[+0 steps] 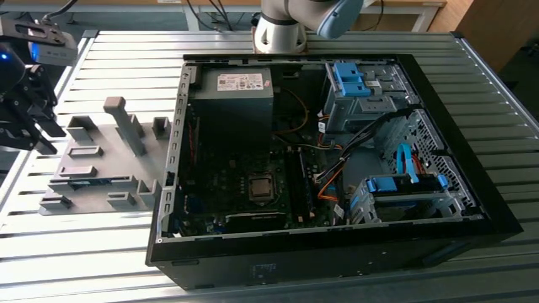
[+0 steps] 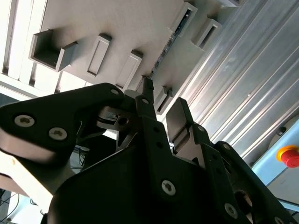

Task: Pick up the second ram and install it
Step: 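Pick up the second ram and move it above second insertion slot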

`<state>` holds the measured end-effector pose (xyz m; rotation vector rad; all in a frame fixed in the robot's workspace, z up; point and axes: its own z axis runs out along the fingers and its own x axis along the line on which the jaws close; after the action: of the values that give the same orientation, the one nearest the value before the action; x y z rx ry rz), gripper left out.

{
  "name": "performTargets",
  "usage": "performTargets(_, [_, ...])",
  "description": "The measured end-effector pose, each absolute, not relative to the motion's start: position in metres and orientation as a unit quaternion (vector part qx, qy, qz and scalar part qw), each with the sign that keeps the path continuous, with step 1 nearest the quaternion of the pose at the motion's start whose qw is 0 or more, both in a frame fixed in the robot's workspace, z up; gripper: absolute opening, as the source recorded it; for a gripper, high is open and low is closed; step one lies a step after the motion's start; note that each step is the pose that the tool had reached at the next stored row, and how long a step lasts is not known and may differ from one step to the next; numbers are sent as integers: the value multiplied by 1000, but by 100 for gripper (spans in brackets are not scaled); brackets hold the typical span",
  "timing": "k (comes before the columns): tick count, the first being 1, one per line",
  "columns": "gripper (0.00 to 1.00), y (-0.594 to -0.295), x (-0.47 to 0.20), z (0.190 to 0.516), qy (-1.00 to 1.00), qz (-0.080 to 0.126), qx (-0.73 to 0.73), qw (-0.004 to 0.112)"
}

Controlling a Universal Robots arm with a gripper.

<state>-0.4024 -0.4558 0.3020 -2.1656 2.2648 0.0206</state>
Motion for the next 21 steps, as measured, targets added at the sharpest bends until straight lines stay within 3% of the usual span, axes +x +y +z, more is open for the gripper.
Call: performTargets(21, [39, -459, -402, 263, 723, 6, -691, 4])
